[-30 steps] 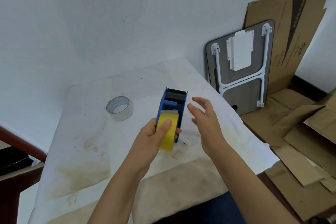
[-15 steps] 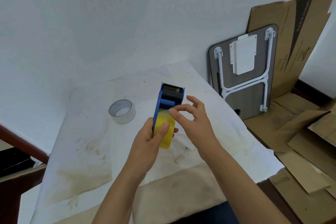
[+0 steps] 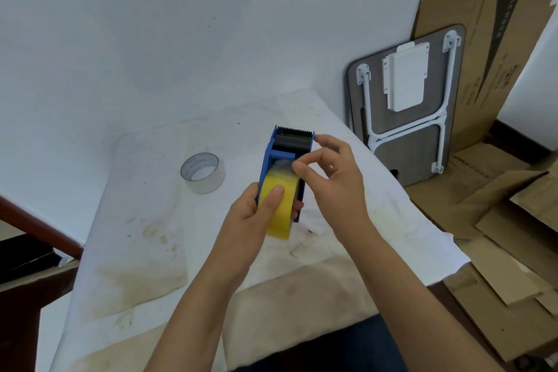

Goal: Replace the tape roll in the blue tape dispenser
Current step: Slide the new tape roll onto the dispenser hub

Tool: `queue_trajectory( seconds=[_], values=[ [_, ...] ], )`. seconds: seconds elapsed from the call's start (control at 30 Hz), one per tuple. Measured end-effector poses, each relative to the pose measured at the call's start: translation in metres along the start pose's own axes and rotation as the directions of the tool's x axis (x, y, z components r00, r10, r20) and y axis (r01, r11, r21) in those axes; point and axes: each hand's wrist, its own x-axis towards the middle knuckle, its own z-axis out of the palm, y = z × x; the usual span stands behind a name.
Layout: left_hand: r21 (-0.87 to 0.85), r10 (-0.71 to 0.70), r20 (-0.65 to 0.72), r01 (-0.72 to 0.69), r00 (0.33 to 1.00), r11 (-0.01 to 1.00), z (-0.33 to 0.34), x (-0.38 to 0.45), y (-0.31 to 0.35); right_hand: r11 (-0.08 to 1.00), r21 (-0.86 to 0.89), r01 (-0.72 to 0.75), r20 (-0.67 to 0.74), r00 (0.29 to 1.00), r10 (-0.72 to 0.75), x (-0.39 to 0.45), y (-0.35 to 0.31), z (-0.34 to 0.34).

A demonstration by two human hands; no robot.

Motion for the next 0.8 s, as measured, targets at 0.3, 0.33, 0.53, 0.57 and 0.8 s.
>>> queue_trajectory(
  seconds=[0.3, 0.33, 0.53, 0.57, 0.8],
  values=[
    [-0.041, -0.035, 0.002, 0.035, 0.999, 0.999, 0.0, 0.002, 0.002, 0.95, -0.214, 0.226, -0.05, 0.969, -0.242, 0.006, -0.001, -0.005],
    [-0.05, -0.042, -0.004, 0.042, 0.999, 0.998, 0.0, 0.003, 0.002, 0.926, -0.261, 0.274, -0.032, 0.956, -0.292, 0.007, -0.001, -0.005],
    [-0.12, -0.083, -0.033, 0.078, 0.996, 0.99, 0.004, 0.004, 0.001, 0.83, -0.422, 0.366, 0.098, 0.928, -0.359, 0.008, -0.002, -0.007],
    [-0.124, -0.087, -0.034, 0.082, 0.996, 0.989, 0.005, 0.004, 0.002, 0.819, -0.438, 0.371, 0.12, 0.927, -0.356, 0.008, -0.003, -0.007],
    [-0.079, -0.076, -0.021, 0.074, 0.997, 0.994, 0.007, 0.002, 0.006, 0.921, -0.325, 0.212, -0.02, 0.973, -0.231, 0.012, -0.004, -0.005]
  ],
)
